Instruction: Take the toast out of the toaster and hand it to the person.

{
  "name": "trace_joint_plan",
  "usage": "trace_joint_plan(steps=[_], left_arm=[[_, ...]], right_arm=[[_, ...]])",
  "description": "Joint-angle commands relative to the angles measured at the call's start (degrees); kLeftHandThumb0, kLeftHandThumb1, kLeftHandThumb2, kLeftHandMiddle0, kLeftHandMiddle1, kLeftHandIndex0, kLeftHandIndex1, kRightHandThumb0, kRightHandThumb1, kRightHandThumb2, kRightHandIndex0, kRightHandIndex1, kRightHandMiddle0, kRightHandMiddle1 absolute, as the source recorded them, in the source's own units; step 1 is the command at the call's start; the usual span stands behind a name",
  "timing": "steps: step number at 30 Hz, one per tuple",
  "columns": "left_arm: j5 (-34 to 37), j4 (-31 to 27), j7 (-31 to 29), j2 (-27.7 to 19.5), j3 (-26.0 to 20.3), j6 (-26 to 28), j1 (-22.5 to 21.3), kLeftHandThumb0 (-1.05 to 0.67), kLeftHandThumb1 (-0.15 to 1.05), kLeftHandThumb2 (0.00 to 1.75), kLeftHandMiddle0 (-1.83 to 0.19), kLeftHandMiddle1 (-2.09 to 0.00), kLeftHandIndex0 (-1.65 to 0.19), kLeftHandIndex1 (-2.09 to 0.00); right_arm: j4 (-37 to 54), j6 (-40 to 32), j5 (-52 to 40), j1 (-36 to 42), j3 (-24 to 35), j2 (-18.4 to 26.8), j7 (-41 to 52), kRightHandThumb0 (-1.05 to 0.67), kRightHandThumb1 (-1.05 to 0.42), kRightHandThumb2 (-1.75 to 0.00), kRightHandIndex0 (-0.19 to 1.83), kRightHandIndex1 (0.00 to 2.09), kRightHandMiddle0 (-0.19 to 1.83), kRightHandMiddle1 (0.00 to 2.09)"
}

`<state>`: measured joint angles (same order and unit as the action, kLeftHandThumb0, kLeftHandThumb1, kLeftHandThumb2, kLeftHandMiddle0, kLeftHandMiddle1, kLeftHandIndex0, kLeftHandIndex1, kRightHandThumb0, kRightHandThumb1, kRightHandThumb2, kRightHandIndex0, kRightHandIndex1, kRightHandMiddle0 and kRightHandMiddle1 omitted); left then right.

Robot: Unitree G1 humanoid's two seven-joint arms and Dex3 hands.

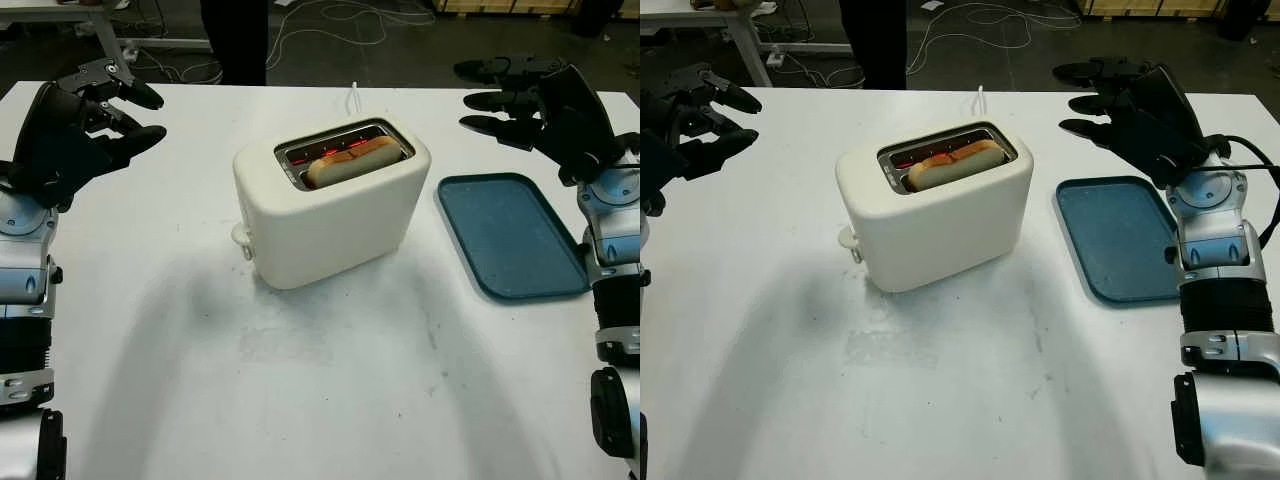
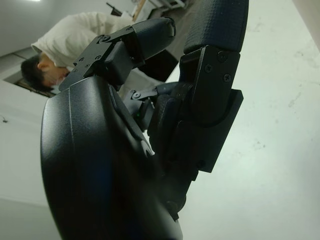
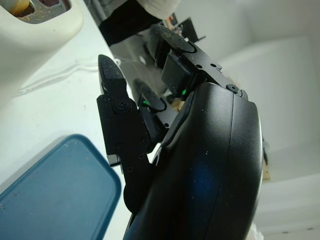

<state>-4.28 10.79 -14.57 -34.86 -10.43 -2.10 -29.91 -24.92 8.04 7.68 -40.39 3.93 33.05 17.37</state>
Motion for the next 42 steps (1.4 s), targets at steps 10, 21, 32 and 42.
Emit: trace_joint_plan(steps=[10, 21, 32, 42], left_arm=[[-0.10, 2.02, -0.53, -0.06, 0.62, -0.78, 0.13, -1.05, 0.92, 0.13, -0.52, -1.24, -0.44, -1.13], [0.34, 3.67, -0.91, -0.29, 0.67, -1.82, -0.72, -1.05, 0.92, 0.10, -0.49, -1.27, -0.43, -1.16], [0.25, 3.95, -0.73, -0.19, 0.53, -1.59, -1.16, -1.05, 0.92, 0.10, -0.51, -1.29, -0.43, -1.16], [-0.22, 4.36, -0.88, -0.42, 0.90, -2.47, -1.04, -1.05, 0.92, 0.09, -0.50, -1.25, -0.43, -1.15]], right_arm=[[0.88, -0.57, 0.15, 0.29, -0.42, -0.31, -0.09, -0.16, -0.91, 0.00, 0.76, 0.00, 0.69, 0.00], [1.87, -1.21, -0.27, 0.43, -0.38, -0.64, -0.18, -0.13, -0.92, 0.00, 0.75, 0.00, 0.68, 0.00], [2.40, -1.06, -0.12, 0.39, -0.53, -0.82, -0.18, -0.14, -0.92, -0.02, 0.75, 0.01, 0.68, 0.00], [2.80, -1.16, 0.97, 0.60, -1.11, -0.74, -0.69, -0.13, -0.92, -0.02, 0.77, 0.01, 0.69, 0.01]])
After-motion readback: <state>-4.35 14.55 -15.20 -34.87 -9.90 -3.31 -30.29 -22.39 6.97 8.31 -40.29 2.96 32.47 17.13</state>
